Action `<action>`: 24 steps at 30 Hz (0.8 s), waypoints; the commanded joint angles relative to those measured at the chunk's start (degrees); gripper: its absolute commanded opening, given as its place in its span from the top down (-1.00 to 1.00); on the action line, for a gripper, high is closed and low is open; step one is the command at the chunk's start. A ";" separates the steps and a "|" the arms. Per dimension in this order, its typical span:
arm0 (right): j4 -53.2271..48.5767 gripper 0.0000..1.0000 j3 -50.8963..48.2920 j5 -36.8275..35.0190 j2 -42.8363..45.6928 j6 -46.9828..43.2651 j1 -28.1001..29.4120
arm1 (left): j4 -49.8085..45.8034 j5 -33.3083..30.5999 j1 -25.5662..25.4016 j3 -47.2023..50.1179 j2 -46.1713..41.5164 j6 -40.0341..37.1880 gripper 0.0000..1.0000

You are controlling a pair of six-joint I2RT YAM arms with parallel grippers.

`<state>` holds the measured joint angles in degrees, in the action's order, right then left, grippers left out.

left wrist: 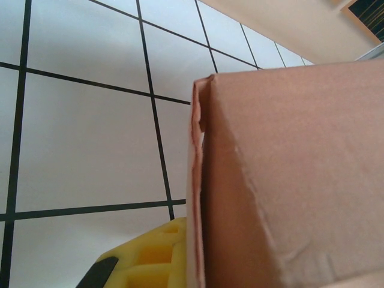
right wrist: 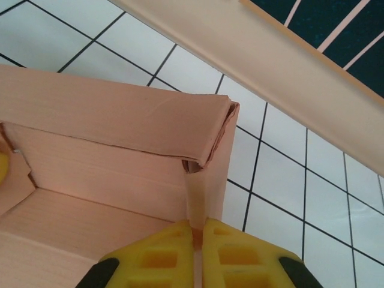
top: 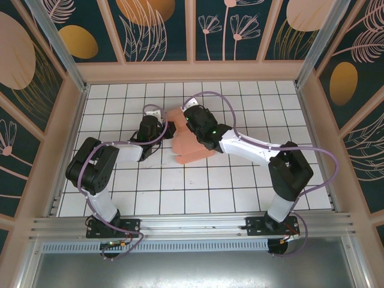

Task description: Fold the paper box

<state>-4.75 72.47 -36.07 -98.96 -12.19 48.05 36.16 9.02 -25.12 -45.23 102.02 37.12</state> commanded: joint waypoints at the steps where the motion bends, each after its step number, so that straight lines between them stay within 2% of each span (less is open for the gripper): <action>1: 0.66 0.92 2.03 -4.44 -2.54 -1.42 0.72 | 4.79 3.99 -0.45 -1.48 -2.25 0.44 1.00; 2: 0.77 1.00 2.18 -5.15 -2.94 -1.74 0.94 | 4.75 3.92 -0.44 -1.44 -2.26 0.45 1.00; 7: 0.63 1.00 2.66 -6.51 -4.55 -2.34 1.43 | 4.88 3.90 -0.45 -1.43 -2.25 0.51 1.00; 10: 0.89 0.71 2.64 -6.73 -4.94 -2.11 1.47 | 4.97 3.87 -0.40 -1.21 -2.31 0.49 1.00; 12: 1.29 0.59 2.48 -6.82 -5.00 -1.97 1.37 | 4.97 3.84 -0.45 -1.17 -2.40 0.56 1.00; 24: 1.36 0.51 2.17 -7.85 -6.03 -1.96 0.84 | 5.15 3.69 -0.45 -0.78 -2.96 0.70 1.00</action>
<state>-3.60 74.00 -43.20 -103.11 -14.33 49.10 36.27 9.15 -25.12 -45.23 102.00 37.36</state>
